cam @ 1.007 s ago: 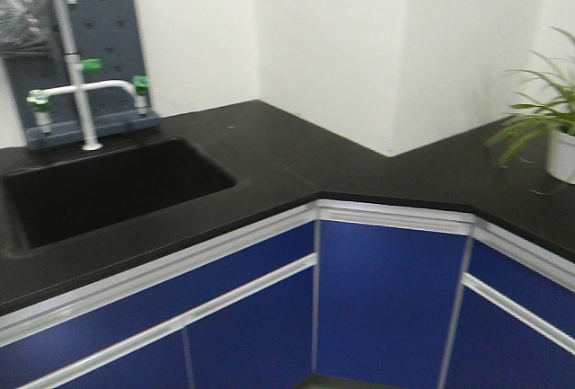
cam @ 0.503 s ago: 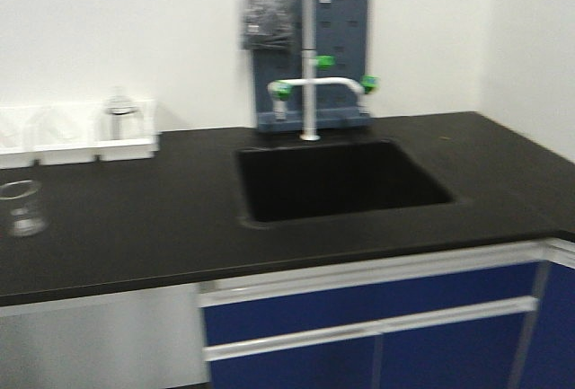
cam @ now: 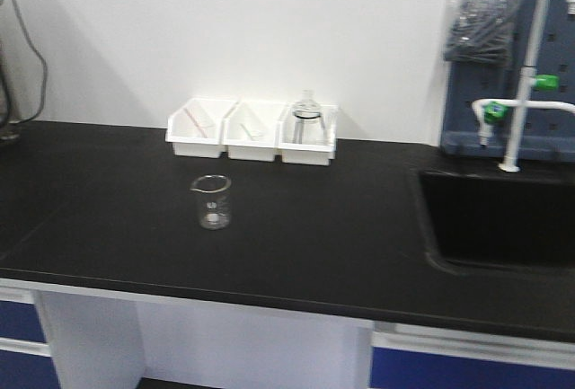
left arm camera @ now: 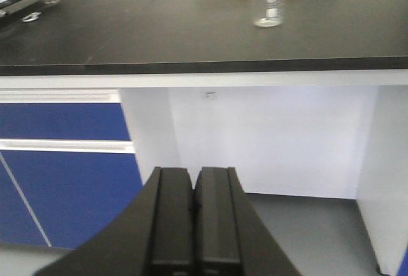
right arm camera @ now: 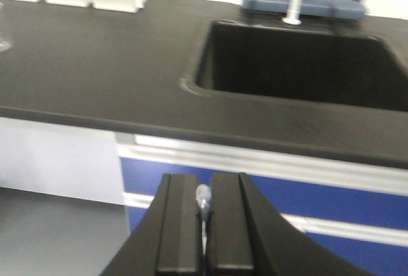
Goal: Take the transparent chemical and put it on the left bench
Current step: 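Drive the base to the bench with white bins and the glass beaker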
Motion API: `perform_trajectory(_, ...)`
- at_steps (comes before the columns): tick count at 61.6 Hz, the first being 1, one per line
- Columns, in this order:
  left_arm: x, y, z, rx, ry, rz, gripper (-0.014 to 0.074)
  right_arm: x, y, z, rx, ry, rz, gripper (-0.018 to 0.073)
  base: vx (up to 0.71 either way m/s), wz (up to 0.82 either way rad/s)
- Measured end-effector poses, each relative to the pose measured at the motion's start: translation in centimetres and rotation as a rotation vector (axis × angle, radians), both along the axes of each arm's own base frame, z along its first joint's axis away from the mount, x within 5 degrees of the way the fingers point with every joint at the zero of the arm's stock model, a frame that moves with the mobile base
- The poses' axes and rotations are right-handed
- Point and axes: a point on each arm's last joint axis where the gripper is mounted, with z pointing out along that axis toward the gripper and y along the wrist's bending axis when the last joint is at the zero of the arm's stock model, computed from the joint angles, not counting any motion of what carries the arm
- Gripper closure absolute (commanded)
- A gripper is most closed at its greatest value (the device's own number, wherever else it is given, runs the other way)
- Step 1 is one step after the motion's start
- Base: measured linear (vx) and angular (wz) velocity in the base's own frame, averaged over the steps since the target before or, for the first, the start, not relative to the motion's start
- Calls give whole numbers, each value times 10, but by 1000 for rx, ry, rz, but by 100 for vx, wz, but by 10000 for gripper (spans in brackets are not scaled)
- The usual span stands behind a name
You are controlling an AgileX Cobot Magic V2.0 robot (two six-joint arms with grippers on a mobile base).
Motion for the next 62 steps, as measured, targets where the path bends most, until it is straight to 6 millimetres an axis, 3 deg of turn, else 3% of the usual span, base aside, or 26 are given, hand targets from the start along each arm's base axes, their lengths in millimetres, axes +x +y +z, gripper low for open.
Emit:
perform_trajectory(28,0,0,0,0,0,0,600,0,0,0,0,0,0,567,28,25)
perform_trajectory(62,0,0,0,0,0,0,600,0,0,0,0,0,0,567,31,2)
